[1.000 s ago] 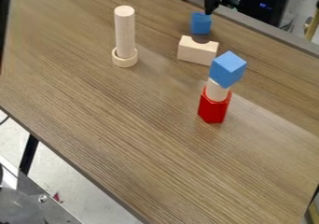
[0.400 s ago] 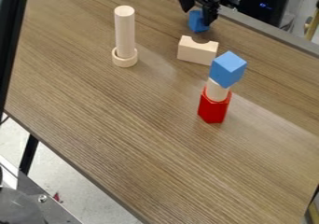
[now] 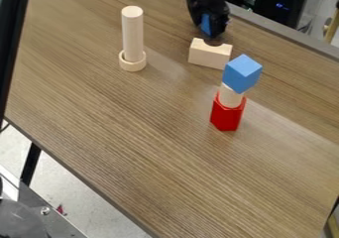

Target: Put the blue cube on top of the tower with the other blue cube

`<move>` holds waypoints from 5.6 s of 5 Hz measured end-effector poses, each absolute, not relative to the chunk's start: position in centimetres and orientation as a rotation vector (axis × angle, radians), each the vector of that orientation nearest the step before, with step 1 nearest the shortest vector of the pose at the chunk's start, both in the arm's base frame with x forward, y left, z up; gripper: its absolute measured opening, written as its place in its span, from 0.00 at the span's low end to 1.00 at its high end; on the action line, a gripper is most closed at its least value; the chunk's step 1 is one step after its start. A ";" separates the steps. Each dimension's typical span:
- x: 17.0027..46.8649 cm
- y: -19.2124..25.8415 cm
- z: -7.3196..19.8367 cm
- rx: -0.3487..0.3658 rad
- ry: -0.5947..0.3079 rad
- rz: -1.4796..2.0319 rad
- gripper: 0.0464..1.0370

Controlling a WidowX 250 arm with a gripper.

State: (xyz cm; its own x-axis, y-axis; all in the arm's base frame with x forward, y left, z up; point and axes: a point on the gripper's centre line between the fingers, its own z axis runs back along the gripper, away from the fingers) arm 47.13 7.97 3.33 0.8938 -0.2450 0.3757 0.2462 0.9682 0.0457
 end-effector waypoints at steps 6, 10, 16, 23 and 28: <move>31.3 4.6 20.8 0.003 -0.483 -0.411 0.52; 27.5 -1.9 16.0 -0.021 -0.413 -0.741 0.52; 30.9 -4.4 14.6 -0.049 -0.431 -0.907 0.52; 30.6 -4.7 12.4 -0.020 -0.358 -1.004 0.59; 30.6 -2.0 15.3 0.147 -0.301 -0.946 0.96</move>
